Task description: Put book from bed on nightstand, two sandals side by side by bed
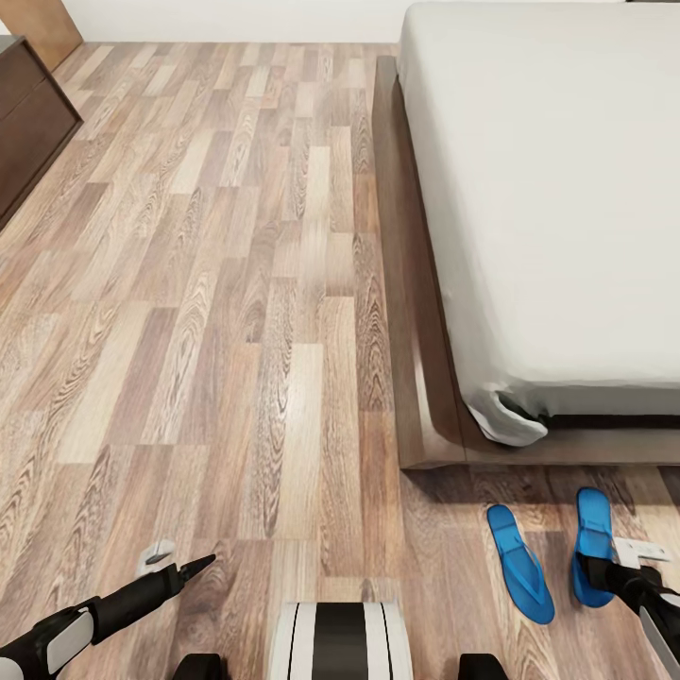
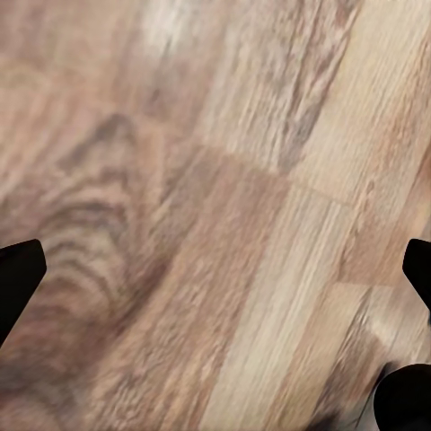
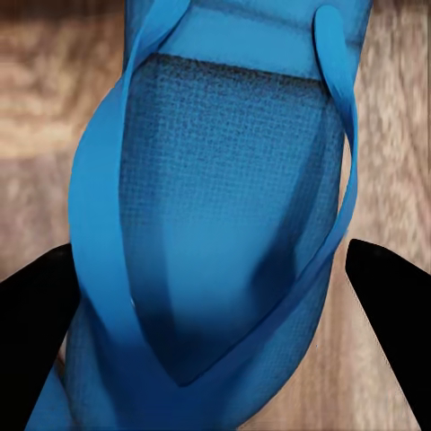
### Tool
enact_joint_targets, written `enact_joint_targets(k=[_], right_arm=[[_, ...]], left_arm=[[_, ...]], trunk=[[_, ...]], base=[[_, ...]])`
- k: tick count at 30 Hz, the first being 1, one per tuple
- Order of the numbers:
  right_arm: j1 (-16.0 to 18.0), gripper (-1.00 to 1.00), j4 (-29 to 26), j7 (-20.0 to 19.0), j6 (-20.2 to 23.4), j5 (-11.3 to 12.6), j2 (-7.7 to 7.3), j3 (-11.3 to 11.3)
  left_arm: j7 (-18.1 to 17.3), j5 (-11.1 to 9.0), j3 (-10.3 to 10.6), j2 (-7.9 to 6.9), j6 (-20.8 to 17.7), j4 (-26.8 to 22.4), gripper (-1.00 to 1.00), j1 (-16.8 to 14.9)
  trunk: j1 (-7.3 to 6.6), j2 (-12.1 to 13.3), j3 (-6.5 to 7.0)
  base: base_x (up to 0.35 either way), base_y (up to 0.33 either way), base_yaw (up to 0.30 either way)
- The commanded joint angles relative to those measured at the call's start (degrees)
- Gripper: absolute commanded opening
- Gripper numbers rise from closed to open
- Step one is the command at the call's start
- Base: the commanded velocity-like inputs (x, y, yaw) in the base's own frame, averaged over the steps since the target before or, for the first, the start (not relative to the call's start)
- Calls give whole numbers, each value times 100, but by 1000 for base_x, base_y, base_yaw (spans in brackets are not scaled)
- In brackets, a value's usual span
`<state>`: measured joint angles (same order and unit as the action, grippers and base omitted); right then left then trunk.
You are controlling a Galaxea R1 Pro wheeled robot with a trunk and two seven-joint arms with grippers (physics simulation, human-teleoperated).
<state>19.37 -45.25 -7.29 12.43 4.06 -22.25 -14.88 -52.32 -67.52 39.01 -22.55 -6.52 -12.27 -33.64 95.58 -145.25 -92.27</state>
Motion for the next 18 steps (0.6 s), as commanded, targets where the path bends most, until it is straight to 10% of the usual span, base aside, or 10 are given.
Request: enact_joint_targets(k=[1, 18], right_arm=[[1, -100, -4, -27, 20, 42, 2, -15], [5, -100, 7, -33, -692, 50, 2, 101]], left_arm=[[-15, -60, 28, -4, -60, -3, 100, -2], [-15, -60, 36, -4, -60, -3, 100, -2]], trunk=[[-1, -1, -3], [25, -15, -225]], base=[[0, 0, 0], [0, 0, 0]])
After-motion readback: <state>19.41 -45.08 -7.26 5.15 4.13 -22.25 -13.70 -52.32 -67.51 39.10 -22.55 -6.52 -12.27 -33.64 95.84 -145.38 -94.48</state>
